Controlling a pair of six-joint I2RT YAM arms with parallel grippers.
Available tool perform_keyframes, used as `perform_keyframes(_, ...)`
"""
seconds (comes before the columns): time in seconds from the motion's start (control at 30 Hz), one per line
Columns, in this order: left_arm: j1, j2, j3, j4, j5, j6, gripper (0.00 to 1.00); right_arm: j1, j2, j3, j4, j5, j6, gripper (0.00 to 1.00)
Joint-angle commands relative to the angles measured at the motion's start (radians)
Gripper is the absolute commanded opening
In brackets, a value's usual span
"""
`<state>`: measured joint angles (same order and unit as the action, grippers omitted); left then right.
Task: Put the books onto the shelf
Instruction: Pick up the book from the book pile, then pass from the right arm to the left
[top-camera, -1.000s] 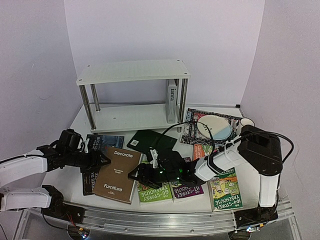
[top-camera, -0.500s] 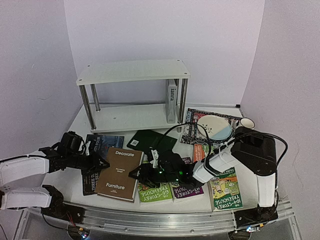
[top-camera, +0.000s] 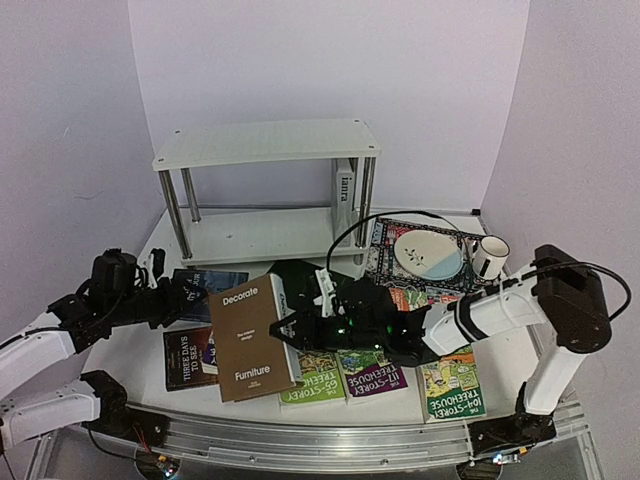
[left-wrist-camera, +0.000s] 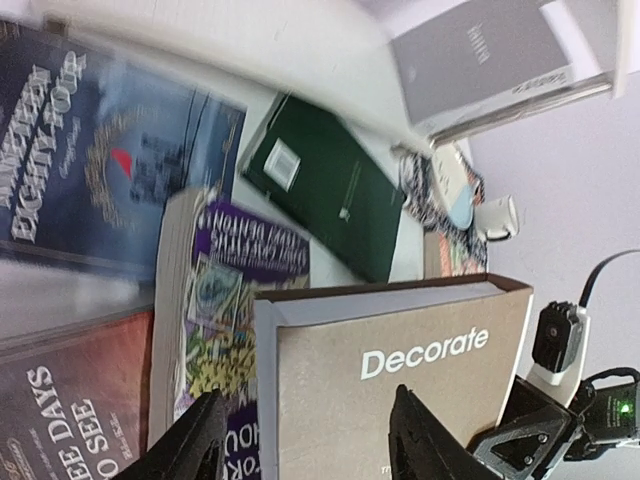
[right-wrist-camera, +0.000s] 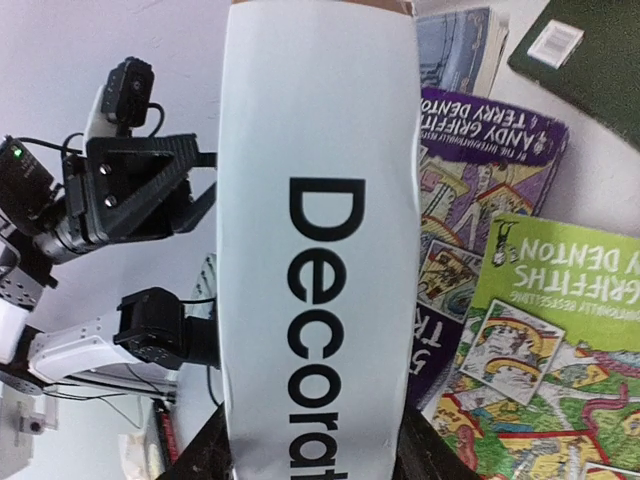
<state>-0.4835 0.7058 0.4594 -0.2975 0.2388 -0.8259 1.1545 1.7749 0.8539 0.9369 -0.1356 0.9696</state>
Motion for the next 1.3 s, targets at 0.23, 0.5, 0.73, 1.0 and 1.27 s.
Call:
perform_keyframes(0.23,0.0,-0.091,0.057,-0.024,-0.113,0.031,0.62,-0.005,-0.229,0.123,-0.416,0.378,-0.512,0.31)
perform_keyframes(0.5,0.0,-0.063,0.073,-0.023,-0.112,0.053,0.62,-0.005,-0.301,0.165,-0.439,0.635,-0.725,0.23)
perform_keyframes(0.73,0.001,-0.049,0.079,0.0,-0.084,0.065,0.63,-0.005,-0.283,0.179,-0.325,0.678,-0.849,0.23)
perform_keyframes(1.0,0.0,-0.05,0.07,0.283,0.19,0.118,0.83,-0.006,-0.349,0.239,-0.418,0.379,-0.747,0.23)
perform_keyframes(1.27,0.0,-0.006,0.122,0.476,0.348,0.174,1.0,-0.015,-0.472,0.318,-0.553,0.14,-0.613,0.23)
